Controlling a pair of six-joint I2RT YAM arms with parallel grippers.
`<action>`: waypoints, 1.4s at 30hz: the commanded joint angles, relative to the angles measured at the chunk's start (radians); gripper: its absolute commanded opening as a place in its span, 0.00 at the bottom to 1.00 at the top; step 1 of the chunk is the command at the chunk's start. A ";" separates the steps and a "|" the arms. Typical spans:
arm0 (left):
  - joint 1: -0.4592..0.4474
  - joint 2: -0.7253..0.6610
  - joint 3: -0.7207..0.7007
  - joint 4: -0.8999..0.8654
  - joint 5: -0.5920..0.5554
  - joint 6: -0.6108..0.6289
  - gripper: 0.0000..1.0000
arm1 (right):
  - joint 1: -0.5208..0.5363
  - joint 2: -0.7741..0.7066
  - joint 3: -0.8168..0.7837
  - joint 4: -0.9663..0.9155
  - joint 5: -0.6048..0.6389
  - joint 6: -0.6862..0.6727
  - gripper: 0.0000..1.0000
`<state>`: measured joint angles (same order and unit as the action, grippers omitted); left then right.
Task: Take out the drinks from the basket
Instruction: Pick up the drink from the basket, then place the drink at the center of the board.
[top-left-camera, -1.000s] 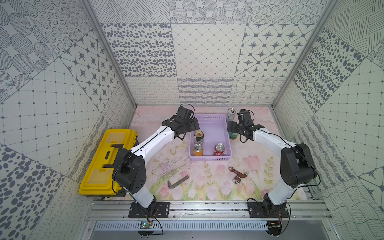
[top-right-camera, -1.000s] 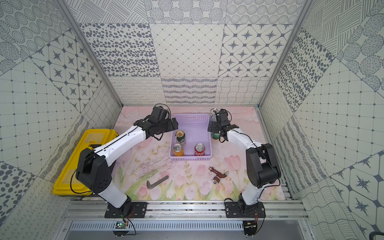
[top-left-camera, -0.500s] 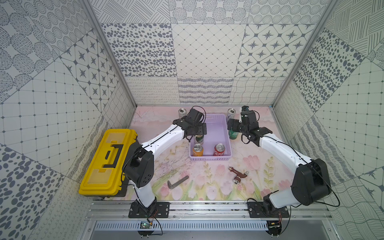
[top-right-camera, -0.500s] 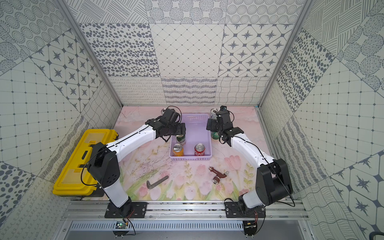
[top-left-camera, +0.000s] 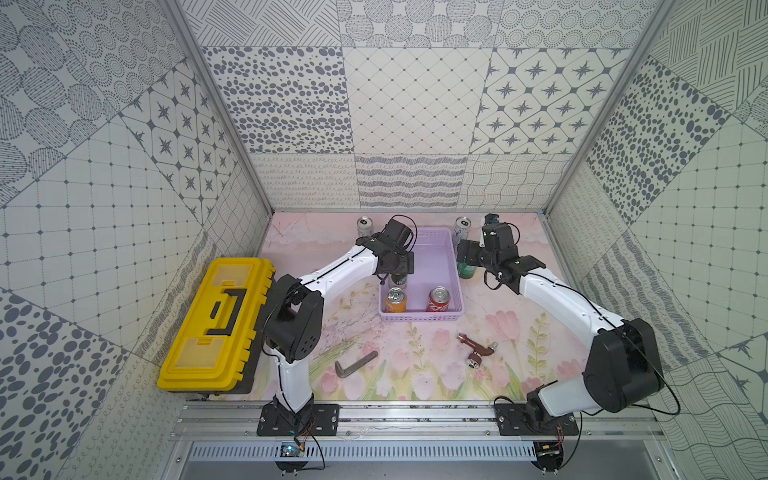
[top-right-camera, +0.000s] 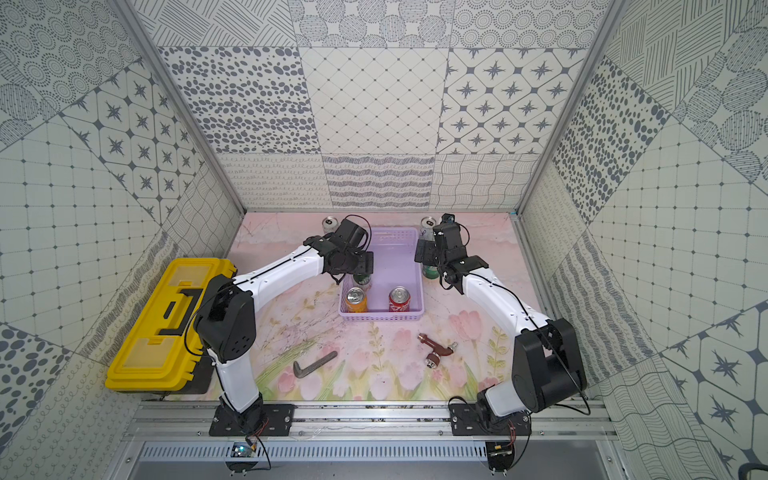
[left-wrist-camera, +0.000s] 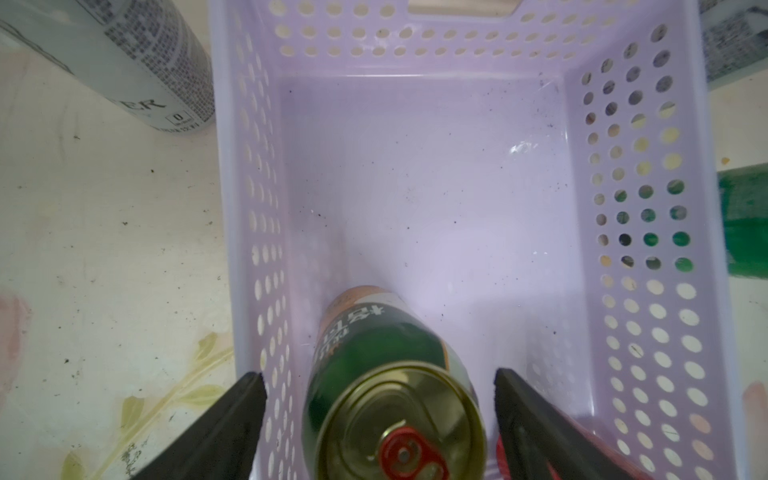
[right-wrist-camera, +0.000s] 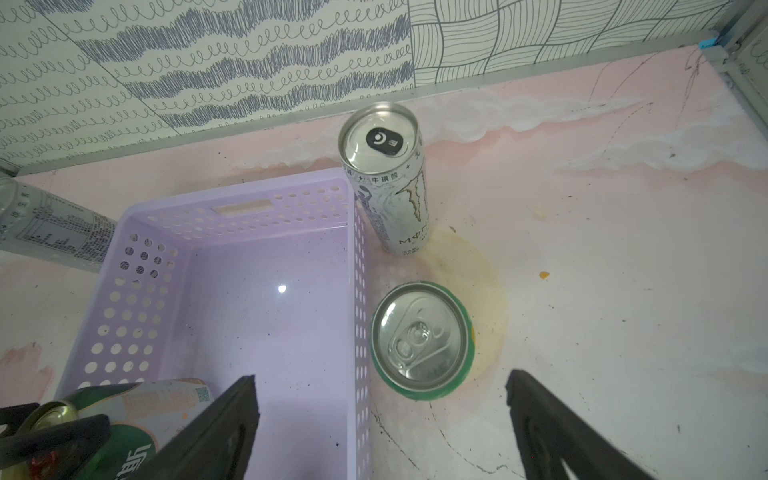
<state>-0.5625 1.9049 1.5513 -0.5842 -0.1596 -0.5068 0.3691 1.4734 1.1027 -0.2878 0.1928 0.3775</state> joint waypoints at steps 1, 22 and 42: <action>-0.016 0.021 0.018 -0.060 0.014 0.012 0.88 | -0.002 -0.031 -0.006 0.029 0.017 -0.012 0.97; -0.016 -0.016 0.112 -0.101 0.008 0.008 0.64 | -0.016 -0.023 -0.016 0.049 -0.006 0.006 0.97; 0.164 -0.340 -0.041 -0.037 -0.169 -0.041 0.66 | -0.021 -0.028 -0.026 0.061 -0.030 0.018 0.97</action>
<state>-0.4625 1.6203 1.5787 -0.7212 -0.2382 -0.5110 0.3519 1.4734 1.0924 -0.2699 0.1696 0.3859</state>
